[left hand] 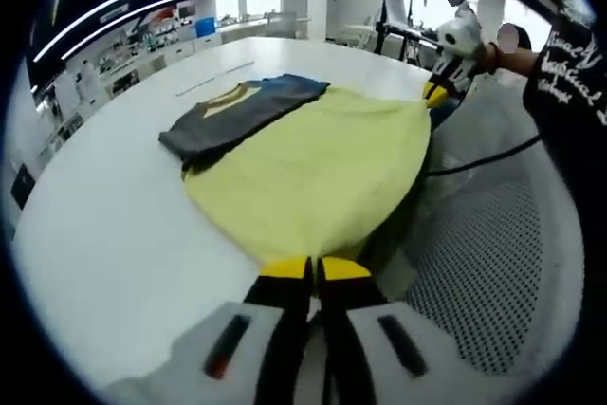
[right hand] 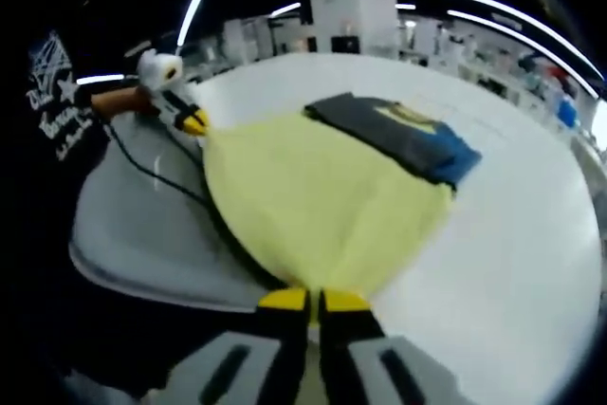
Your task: Fold the garment on the visible template until the final outline fits inside the template.
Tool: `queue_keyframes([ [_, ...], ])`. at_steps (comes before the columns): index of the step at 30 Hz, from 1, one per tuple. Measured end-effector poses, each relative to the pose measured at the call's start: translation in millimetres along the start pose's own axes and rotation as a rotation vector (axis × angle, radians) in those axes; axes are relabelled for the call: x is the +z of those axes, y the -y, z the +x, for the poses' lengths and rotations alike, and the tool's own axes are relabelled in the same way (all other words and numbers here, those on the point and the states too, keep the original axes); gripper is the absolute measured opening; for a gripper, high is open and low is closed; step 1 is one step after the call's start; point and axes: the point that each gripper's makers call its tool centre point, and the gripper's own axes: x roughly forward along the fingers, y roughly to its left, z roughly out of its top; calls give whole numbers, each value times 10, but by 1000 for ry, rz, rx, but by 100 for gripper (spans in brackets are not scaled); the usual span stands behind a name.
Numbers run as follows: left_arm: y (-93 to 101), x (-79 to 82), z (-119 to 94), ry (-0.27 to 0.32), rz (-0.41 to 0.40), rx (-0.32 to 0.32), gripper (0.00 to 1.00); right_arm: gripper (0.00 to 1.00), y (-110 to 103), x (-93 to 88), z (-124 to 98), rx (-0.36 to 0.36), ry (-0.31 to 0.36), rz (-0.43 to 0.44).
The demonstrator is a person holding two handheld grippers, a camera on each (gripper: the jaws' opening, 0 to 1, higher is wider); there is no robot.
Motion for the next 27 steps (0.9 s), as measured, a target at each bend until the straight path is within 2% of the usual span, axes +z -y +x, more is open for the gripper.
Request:
queue_keyframes([
  [7,48,-21,-61,-17,15,-6,0,0,5,-14,-84,1,-7,-10],
  [11,49,39,-109,-7,-11,-3,0,0,38,36,-169,-15,5,-23],
  [16,-16,188,-152,5,-12,22,0,0,134,161,-227,-47,26,-39],
  [22,-132,412,-200,39,11,54,0,0,270,375,-277,-93,60,-101],
  [27,-272,607,-254,79,44,112,0,0,407,556,-336,-140,96,-120],
])
